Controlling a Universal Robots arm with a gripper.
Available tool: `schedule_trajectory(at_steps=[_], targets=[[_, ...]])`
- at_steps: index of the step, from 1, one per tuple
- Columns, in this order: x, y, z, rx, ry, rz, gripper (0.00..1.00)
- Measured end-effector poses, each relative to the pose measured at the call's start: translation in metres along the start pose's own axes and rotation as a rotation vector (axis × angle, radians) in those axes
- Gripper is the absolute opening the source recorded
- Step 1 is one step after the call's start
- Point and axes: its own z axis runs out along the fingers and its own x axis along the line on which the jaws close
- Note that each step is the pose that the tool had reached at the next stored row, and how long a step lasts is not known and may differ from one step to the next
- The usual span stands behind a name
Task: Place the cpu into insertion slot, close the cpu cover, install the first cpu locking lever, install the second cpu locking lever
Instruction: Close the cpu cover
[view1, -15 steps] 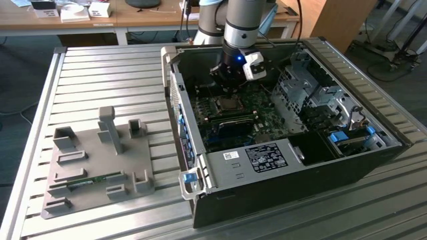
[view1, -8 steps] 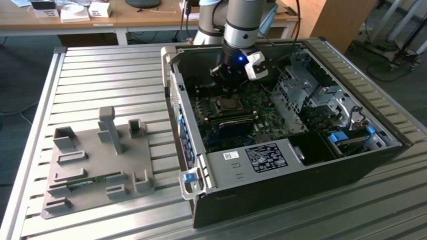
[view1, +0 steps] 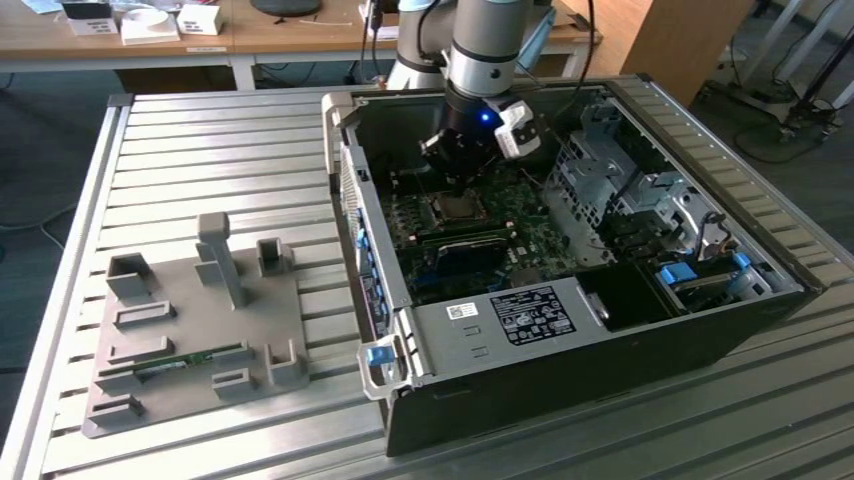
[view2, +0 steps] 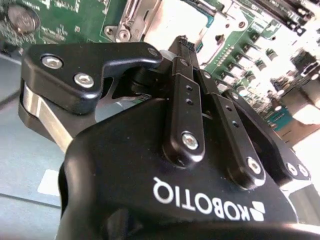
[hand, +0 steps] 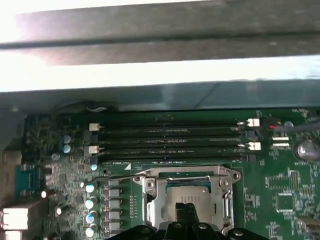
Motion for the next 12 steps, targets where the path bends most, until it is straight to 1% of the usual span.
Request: schedule_trajectory(at_steps=[3, 8, 12], targets=[[0.0000, 0.0000, 0.0001, -0.0008, 0.0011, -0.038, 0.10], [0.0000, 0.0000, 0.0001, -0.0009, 0.0012, -0.040, 0.10], [0.0009, -0.0002, 0.0015, -0.0008, 0.0007, -0.040, 0.10]])
